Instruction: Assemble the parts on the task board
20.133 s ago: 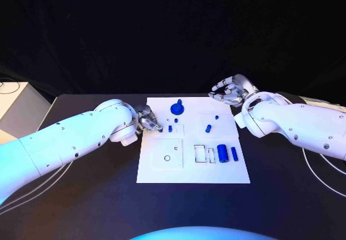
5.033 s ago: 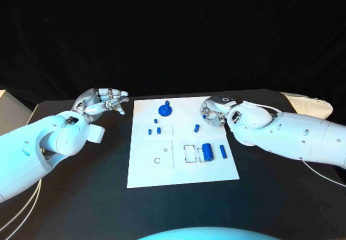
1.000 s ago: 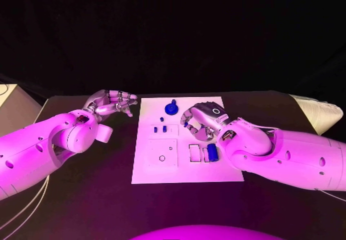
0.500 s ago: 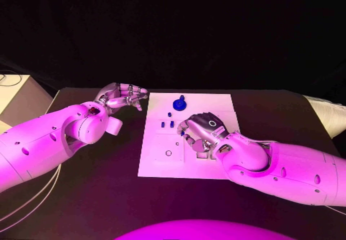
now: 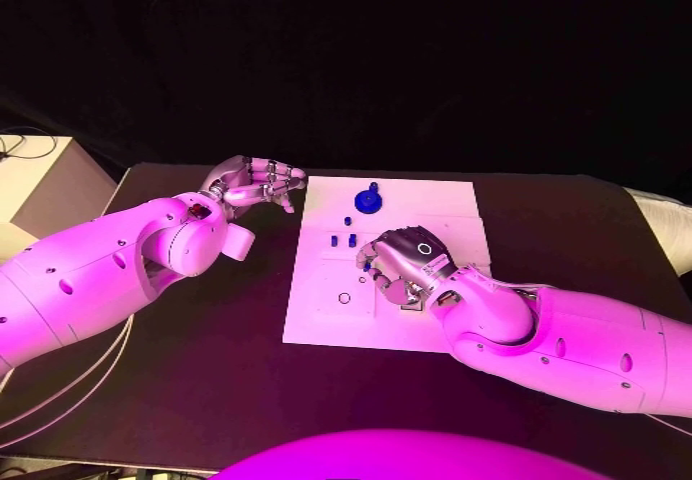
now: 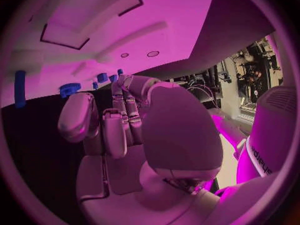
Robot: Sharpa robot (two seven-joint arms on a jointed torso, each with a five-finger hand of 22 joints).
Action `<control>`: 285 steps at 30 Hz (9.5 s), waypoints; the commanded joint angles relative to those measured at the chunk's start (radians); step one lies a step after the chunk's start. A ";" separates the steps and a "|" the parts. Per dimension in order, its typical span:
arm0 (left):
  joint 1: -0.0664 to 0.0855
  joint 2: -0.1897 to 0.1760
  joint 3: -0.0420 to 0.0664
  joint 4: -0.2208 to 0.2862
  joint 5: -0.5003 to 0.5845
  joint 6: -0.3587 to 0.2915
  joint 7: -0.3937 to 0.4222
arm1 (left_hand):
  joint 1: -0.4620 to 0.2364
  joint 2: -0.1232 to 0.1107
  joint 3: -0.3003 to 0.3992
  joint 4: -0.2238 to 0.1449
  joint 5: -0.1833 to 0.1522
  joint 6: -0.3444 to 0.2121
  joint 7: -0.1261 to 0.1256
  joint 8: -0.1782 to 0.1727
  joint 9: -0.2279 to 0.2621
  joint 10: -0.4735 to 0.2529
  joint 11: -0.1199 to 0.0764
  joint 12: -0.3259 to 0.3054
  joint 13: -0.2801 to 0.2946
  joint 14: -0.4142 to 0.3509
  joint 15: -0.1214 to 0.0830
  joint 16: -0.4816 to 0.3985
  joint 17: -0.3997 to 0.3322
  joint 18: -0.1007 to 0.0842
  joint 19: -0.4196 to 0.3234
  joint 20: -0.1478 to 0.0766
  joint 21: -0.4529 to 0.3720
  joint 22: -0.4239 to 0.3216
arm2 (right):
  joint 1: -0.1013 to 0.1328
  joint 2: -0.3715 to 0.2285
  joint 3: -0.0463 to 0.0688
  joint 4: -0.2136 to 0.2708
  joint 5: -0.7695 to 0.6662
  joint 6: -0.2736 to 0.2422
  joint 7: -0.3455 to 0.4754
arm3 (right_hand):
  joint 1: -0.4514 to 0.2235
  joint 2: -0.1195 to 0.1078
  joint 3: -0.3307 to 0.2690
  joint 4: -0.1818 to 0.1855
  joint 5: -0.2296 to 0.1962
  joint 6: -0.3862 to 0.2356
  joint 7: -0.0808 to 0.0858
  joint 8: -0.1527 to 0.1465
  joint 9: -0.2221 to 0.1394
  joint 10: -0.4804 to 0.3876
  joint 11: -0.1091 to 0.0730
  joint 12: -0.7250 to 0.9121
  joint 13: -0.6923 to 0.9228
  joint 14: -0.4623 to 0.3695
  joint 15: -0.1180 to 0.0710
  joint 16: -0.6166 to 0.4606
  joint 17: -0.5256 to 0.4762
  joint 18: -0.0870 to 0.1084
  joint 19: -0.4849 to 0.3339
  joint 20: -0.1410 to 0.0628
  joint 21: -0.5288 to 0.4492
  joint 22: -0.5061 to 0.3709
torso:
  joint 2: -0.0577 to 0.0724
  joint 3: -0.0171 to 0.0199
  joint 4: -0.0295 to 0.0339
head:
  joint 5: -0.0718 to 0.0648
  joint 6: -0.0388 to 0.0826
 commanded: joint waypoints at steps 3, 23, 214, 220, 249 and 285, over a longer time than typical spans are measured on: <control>0.000 0.001 0.001 0.003 0.003 0.000 0.008 | 0.008 0.001 -0.007 0.001 0.002 -0.004 0.006 -0.005 -0.002 -0.005 -0.001 0.006 -0.001 0.007 0.004 -0.006 -0.001 0.007 0.008 -0.001 -0.005 -0.001 | -0.005 0.008 0.000 -0.011 0.003 0.003 0.010 | -0.007 0.006 0.002 -0.004 0.003 0.008 0.000 0.004 0.002 0.038 -0.032 0.002 0.000 0.052 -0.008 -0.002 0.016 0.007 0.003 -0.006 0.001 0.000 | 0.000 -0.0003 0.0007 | 0.007 -0.009; 0.000 -0.001 0.001 0.002 0.003 0.004 0.005 | 0.008 0.001 -0.007 0.001 0.002 -0.004 0.006 -0.005 -0.002 -0.005 -0.001 0.006 -0.001 0.007 0.004 -0.006 -0.001 0.007 0.008 -0.001 -0.005 -0.001 | -0.012 0.012 -0.001 -0.008 0.023 0.007 0.022 | -0.008 0.006 0.002 -0.004 0.005 0.008 0.000 0.004 0.002 0.038 -0.032 0.001 0.000 0.052 -0.008 -0.002 0.016 0.007 0.003 -0.006 0.001 0.000 | 0.000 0.0006 -0.0015 | 0.017 -0.025; -0.013 -0.008 0.001 -0.004 0.008 0.009 -0.006 | 0.017 0.010 -0.016 0.007 0.003 0.005 0.004 -0.003 -0.006 -0.011 -0.002 0.014 -0.003 0.010 0.004 -0.010 -0.008 0.007 0.013 -0.001 -0.011 -0.008 | 0.130 -0.133 0.026 -0.089 0.273 0.272 0.068 | -0.020 -0.013 -0.189 0.087 0.085 -0.058 0.003 -0.101 -0.083 -0.019 -0.026 0.024 0.011 0.048 -0.002 -0.017 -0.016 0.015 0.015 0.001 -0.084 -0.055 | -0.006 -0.0005 -0.0082 | -0.030 -0.004; -0.013 -0.008 0.001 -0.004 0.008 0.010 -0.007 | 0.017 0.010 -0.016 0.007 0.003 0.005 0.004 -0.003 -0.006 -0.011 -0.002 0.014 -0.003 0.010 0.004 -0.010 -0.008 0.007 0.013 -0.001 -0.011 -0.008 | 0.129 -0.129 0.025 -0.097 0.250 0.277 0.057 | 0.001 0.000 -0.141 0.078 0.020 -0.030 0.002 -0.085 -0.074 0.003 -0.029 0.018 0.017 0.049 -0.006 -0.014 -0.012 0.013 0.017 -0.004 -0.078 -0.048 | -0.006 -0.0001 -0.0080 | -0.030 -0.006; -0.013 -0.012 0.001 -0.004 0.008 0.009 -0.013 | 0.015 0.011 -0.018 0.010 0.003 0.005 0.004 -0.003 -0.007 -0.014 -0.002 0.014 -0.004 0.010 0.004 -0.011 -0.009 0.007 0.013 -0.001 -0.013 -0.009 | 0.127 -0.129 0.023 -0.101 0.187 0.289 0.043 | -0.019 -0.031 -0.104 0.072 0.024 -0.030 0.011 -0.081 -0.067 -0.061 -0.011 -0.016 0.002 0.045 0.008 -0.020 -0.024 0.014 0.012 0.003 -0.093 -0.055 | -0.007 -0.0009 -0.0086 | -0.029 -0.013; -0.013 -0.015 0.001 -0.004 0.008 0.008 -0.018 | 0.016 0.018 -0.016 0.014 0.003 0.006 0.003 -0.003 -0.007 -0.015 -0.002 0.016 -0.005 0.011 0.004 -0.011 -0.010 0.007 0.014 0.000 -0.015 -0.011 | 0.124 -0.132 0.023 -0.086 0.282 0.259 0.073 | -0.005 0.031 -0.099 0.045 0.033 0.021 -0.016 -0.029 -0.021 0.093 -0.056 0.049 0.031 0.050 -0.027 -0.011 -0.013 0.012 0.025 -0.021 -0.066 -0.029 | -0.007 -0.0007 -0.0093 | -0.030 -0.022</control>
